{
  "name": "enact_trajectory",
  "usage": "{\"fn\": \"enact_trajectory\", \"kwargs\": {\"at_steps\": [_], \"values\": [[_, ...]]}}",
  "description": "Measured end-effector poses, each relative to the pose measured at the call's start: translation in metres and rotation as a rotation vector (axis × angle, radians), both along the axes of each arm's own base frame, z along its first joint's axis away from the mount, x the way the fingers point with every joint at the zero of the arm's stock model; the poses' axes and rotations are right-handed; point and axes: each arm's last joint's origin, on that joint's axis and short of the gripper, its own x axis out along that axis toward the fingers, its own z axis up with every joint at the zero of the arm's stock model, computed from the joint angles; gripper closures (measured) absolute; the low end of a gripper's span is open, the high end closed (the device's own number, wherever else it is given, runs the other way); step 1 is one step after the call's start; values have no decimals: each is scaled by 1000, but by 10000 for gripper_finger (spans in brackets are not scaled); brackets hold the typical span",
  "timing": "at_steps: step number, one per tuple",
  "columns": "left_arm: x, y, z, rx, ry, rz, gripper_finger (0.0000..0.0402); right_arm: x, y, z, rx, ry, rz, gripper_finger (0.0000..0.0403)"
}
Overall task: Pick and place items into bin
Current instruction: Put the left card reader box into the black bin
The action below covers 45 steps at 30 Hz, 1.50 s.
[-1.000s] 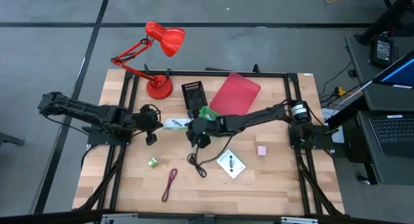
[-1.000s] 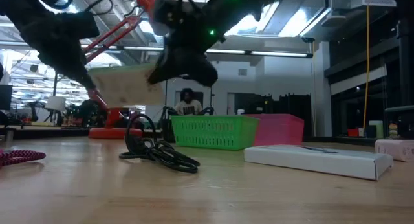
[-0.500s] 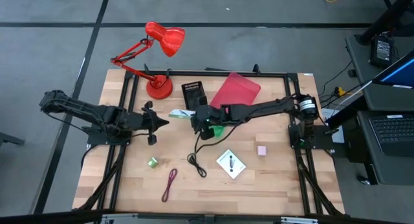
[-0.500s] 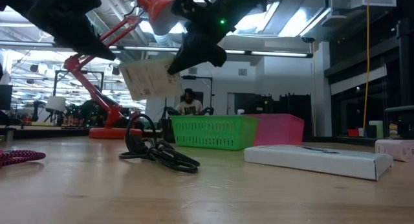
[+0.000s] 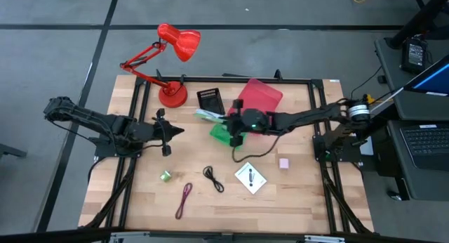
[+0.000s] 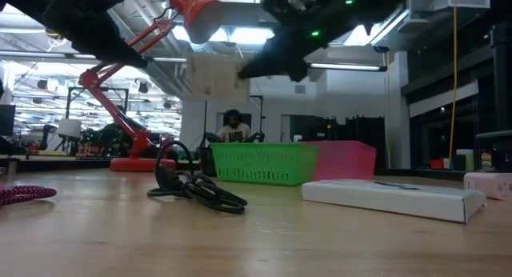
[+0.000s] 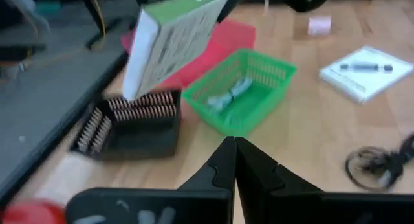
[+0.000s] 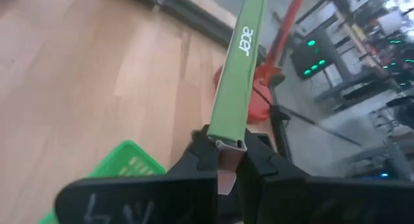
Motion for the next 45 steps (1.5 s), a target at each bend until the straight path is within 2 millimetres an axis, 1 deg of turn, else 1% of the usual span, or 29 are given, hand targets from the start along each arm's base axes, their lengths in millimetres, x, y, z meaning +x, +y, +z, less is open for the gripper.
{"fn": "enact_trajectory", "kwargs": {"at_steps": [3,5,8,10,12,17,21,23,29,32,36,41,45], "values": [[5,-1,4,42,-33,-26,398,-13,0,3,-6,-93,4,392],[9,-2,7,73,-59,-50,398,-20,1,-3,-6,-109,6,392],[14,-3,6,127,-48,-71,398,-28,1,-3,2,-167,1,392],[17,-1,6,129,-54,-60,398,-29,1,-4,8,-201,-1,392],[20,1,7,128,-77,-50,398,-31,1,-10,8,-173,-1,392],[20,9,-10,142,-162,-63,398,-34,1,-15,18,-167,-6,392],[16,15,-17,138,-200,-43,398,-34,0,-15,35,-169,-13,392],[15,17,-15,135,-219,-36,398,-34,0,-15,27,-172,-49,392],[14,23,-13,146,-225,5,398,-36,-4,-13,-3,-180,-263,392],[14,26,-13,152,-222,13,398,-31,-4,-7,-24,-105,-304,392],[14,28,-13,156,-219,26,398,-20,-4,-1,6,-14,-326,392],[14,33,-12,169,-222,60,398,1,-5,4,-7,81,-347,392],[14,35,-11,147,-240,67,398,22,-5,0,-42,200,-368,392]]}}
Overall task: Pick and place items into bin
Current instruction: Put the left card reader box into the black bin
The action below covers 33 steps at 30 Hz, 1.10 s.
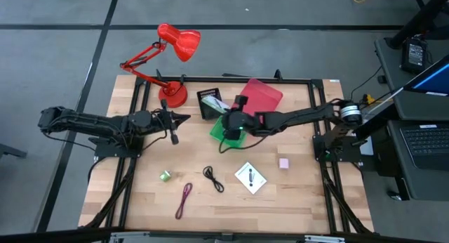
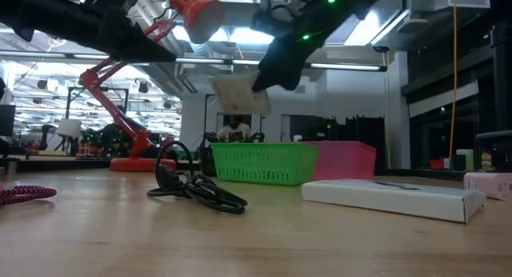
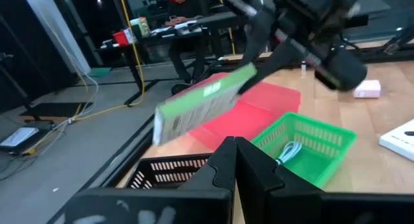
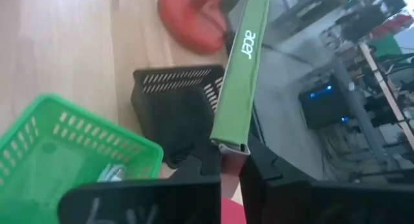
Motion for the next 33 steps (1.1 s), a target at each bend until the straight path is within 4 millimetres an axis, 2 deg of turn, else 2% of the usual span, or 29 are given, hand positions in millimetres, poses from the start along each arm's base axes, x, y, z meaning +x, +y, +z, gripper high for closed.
{"fn": "enact_trajectory", "kwargs": {"at_steps": [7,12,23,33], "values": [[0,0,0,1,3,-10,398,33,-4,-6,-25,145,-21,392],[0,0,0,1,4,-10,398,49,-13,-14,-24,230,-40,392],[0,0,0,2,5,-8,398,51,-37,-18,-20,252,-91,392],[0,0,0,2,4,-7,398,54,-41,-29,-10,273,-92,392]]}}
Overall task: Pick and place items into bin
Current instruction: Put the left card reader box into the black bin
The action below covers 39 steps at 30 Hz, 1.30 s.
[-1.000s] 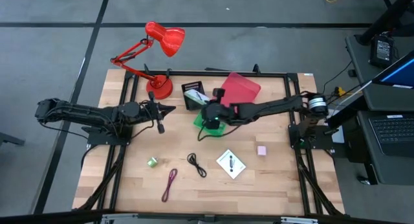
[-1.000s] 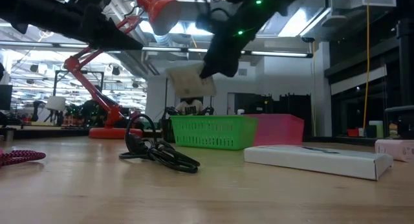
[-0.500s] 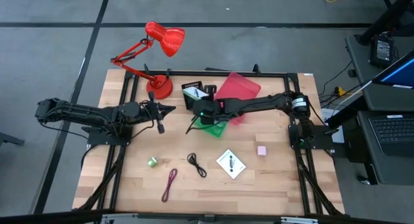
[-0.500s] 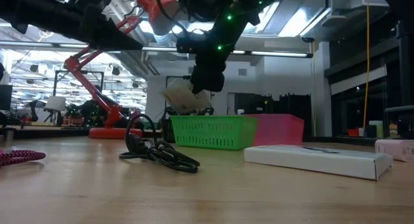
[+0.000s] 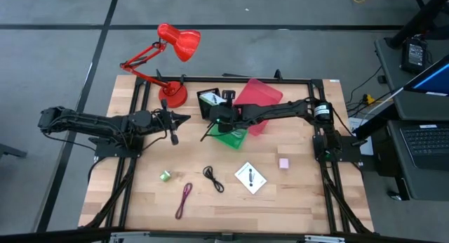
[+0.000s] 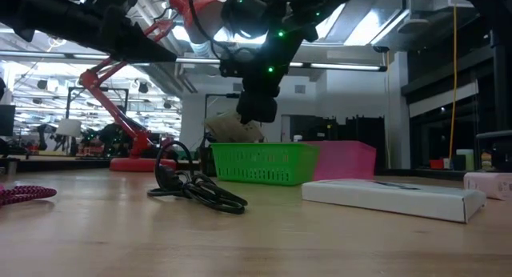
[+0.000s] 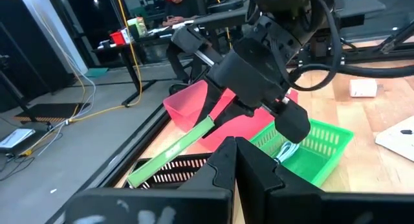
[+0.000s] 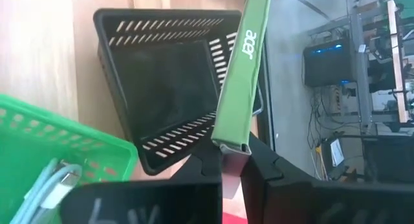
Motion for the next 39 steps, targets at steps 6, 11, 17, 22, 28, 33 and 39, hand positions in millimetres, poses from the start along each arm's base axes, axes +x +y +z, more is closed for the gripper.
{"fn": "enact_trajectory", "kwargs": {"at_steps": [6,11,17,22,28,33,39], "values": [[0,0,0,0,0,0,398,0,-1,0,0,-4,-1,392],[0,0,0,0,-1,0,398,0,-4,0,24,-6,11,383],[0,0,0,0,-1,0,398,0,-7,0,39,-10,15,383],[0,0,0,0,-1,0,398,0,-7,0,39,-9,16,366],[0,0,0,0,-1,0,398,0,-7,0,39,-9,16,354],[0,0,0,0,-1,0,398,0,-6,-1,63,-11,36,352],[0,0,0,0,-1,0,398,1,-6,-1,81,-12,52,351]]}}
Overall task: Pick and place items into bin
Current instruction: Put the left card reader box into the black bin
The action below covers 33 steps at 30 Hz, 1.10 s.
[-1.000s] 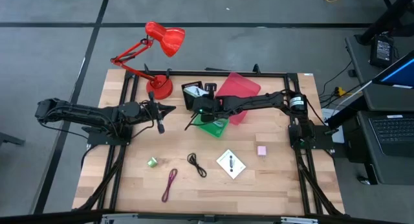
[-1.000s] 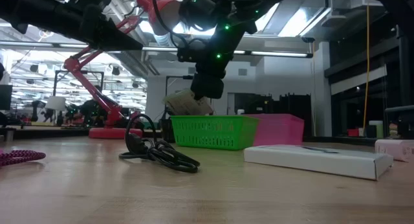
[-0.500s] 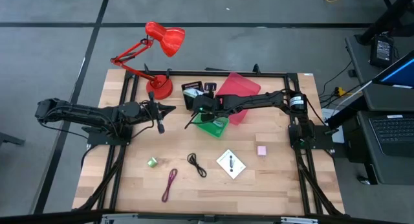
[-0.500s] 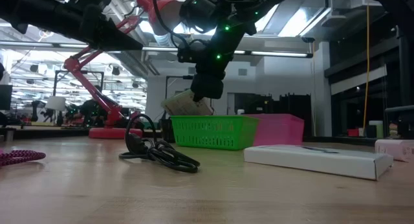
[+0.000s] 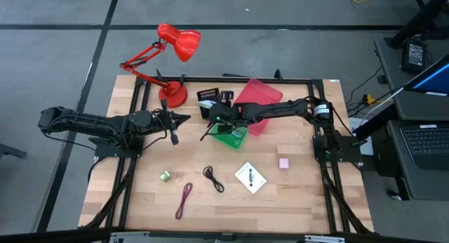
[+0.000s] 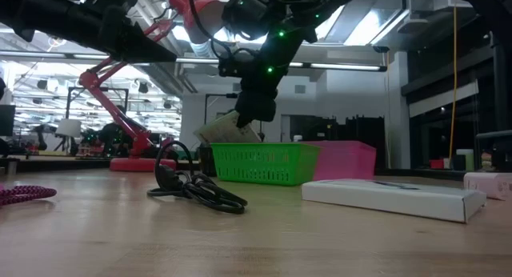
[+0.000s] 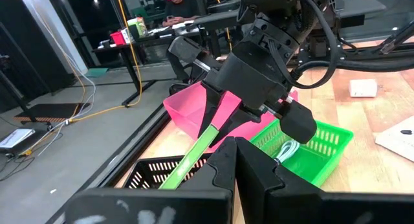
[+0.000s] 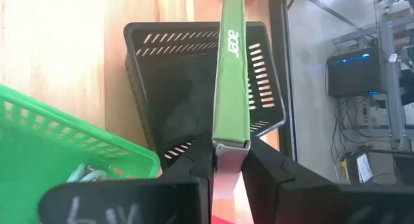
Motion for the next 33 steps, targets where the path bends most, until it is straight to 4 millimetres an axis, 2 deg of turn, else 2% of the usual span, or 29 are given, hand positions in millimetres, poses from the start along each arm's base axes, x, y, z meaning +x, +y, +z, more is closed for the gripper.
{"fn": "enact_trajectory", "kwargs": {"at_steps": [18,33], "values": [[0,0,0,-8,-3,1,398,1,-1,1,-6,-18,-1,351],[0,0,0,-11,-3,1,398,0,-14,2,-7,-29,-33,351]]}}
